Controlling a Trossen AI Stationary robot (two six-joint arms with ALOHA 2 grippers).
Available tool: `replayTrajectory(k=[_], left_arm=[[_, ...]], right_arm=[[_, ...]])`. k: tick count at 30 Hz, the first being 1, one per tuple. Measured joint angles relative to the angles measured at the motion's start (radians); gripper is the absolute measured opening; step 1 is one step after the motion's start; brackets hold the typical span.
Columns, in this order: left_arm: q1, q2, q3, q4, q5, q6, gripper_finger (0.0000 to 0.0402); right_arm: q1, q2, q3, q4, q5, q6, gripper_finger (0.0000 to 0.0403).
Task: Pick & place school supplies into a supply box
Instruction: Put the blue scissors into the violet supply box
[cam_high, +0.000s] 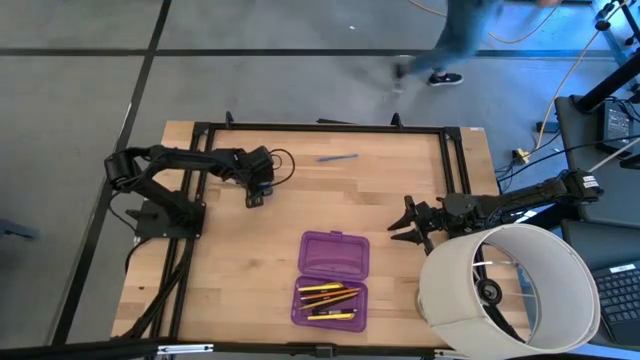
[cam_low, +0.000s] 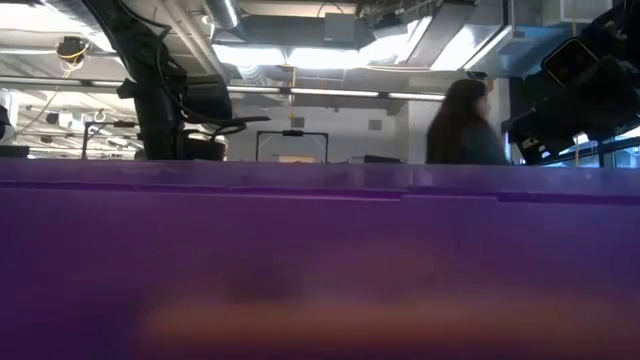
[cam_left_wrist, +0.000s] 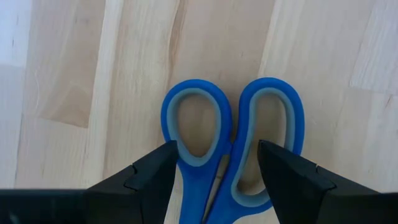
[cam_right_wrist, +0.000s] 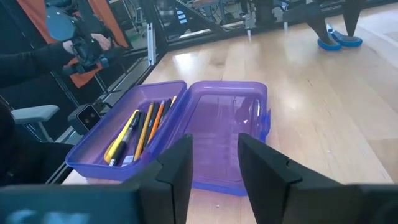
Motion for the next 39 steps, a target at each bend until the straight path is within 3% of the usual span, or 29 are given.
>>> replayTrajectory(k=[8,20,30,39], left_arm=[[-0.028,-0.002,-0.002,0.007,-0.015,-0.005,0.0219],[-0.045,-0.001,-0.004,0.067,-0.055,-0.151,0.0219],[-0.062,0.000,-0.004,0.069,-0.045,-0.045,0.0213],[-0.115,0.000,-0.004,0.070,-0.090,0.005,0.0177]], right_arm=[[0.000,0.000,0.000,0.000,0.000,0.000,0.0131],[0.000,0.000,0.000,-0.001,0.000,-0.001,0.0131],[0.000,0.000,0.000,-0.002,0.000,-0.004,0.0131],[0.000,0.000,0.000,-0.029,0.015,-0.025,0.0131]])
